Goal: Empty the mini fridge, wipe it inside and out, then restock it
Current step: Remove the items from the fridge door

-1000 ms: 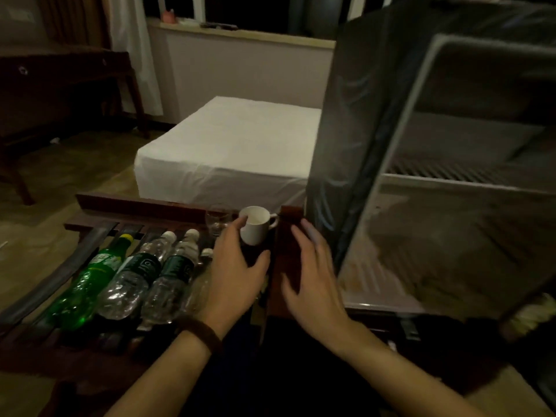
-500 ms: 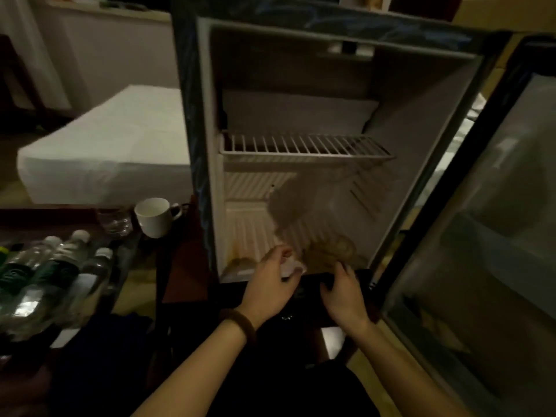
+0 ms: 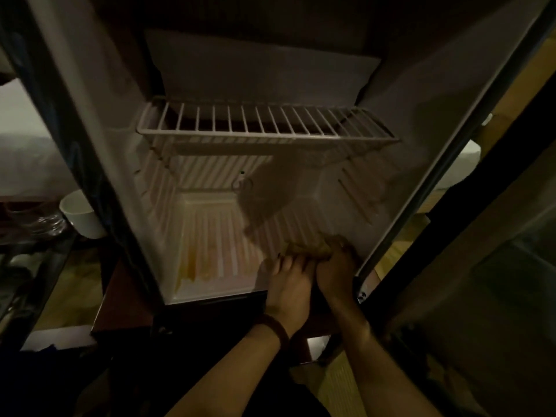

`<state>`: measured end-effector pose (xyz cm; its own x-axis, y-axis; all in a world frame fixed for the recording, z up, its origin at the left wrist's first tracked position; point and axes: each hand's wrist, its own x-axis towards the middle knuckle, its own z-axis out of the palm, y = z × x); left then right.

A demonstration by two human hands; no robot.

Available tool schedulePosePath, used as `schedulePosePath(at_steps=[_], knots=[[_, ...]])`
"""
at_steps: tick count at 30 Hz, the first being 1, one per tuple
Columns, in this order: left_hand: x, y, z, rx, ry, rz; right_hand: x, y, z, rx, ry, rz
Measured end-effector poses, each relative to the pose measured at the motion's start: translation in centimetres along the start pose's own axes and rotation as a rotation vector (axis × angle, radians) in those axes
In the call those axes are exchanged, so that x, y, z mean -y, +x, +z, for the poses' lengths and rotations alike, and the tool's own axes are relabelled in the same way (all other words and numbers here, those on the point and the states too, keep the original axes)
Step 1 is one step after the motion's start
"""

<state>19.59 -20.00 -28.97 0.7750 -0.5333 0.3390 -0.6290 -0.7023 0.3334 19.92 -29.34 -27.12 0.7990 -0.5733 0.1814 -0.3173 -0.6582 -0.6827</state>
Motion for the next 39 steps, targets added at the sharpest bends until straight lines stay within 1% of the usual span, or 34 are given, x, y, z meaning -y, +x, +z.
schedulePosePath(at_steps=[5, 8, 11, 14, 17, 19, 21, 23, 25, 29, 31, 33, 37, 39], knots=[[0.9, 0.2, 0.7, -0.114, -0.048, 0.054, -0.7, 2.4, 0.8, 0.086, -0.218, 0.033], [1.8, -0.2, -0.5, -0.185, -0.092, 0.010, -0.3, 2.7, 0.7, 0.028, -0.231, 0.048], [2.5, -0.9, -2.4, -0.320, -0.236, -0.092, 0.5, 2.3, 0.0, -0.022, -0.113, 0.012], [2.7, -2.4, -5.3, -0.410, -0.386, -0.199, 3.7, 0.3, -2.3, -0.117, 0.032, -0.010], [2.8, -4.5, -8.8, -0.492, -0.406, -0.262, 7.2, -3.4, -4.1, -0.049, 0.252, -0.028], [2.8, -6.6, -11.1, -0.570, -0.441, -0.313, 8.8, -6.2, -4.3, -0.066, 0.296, -0.079], [2.8, -9.4, -13.3, -0.634, -0.498, -0.386, 10.6, -9.4, -4.1, -0.054, 0.403, -0.119], [3.0, -12.9, -15.1, -0.687, -0.541, -0.457, 12.9, -13.0, -4.0, -0.003, 0.506, -0.160], [3.8, -17.0, -16.6, -0.741, -0.549, -0.544, 15.0, -16.9, -3.4, 0.084, 0.535, -0.225], [6.6, -25.7, -19.2, -0.862, -0.512, -0.759, 18.4, -24.6, -0.3, 0.355, 0.565, -0.267], [8.2, -30.1, -20.3, -0.932, -0.440, -0.860, 19.5, -28.4, 1.9, 0.498, 0.500, -0.311], [9.7, -34.4, -21.3, -0.999, -0.426, -0.983, 20.5, -31.9, 4.2, 0.628, 0.422, -0.373], [13.0, -42.4, -22.9, -1.129, -0.391, -1.234, 22.3, -37.5, 8.8, 0.817, 0.251, -0.510], [14.5, -46.1, -23.1, -1.165, -0.382, -1.337, 23.2, -40.4, 11.0, 0.911, 0.146, -0.591]])
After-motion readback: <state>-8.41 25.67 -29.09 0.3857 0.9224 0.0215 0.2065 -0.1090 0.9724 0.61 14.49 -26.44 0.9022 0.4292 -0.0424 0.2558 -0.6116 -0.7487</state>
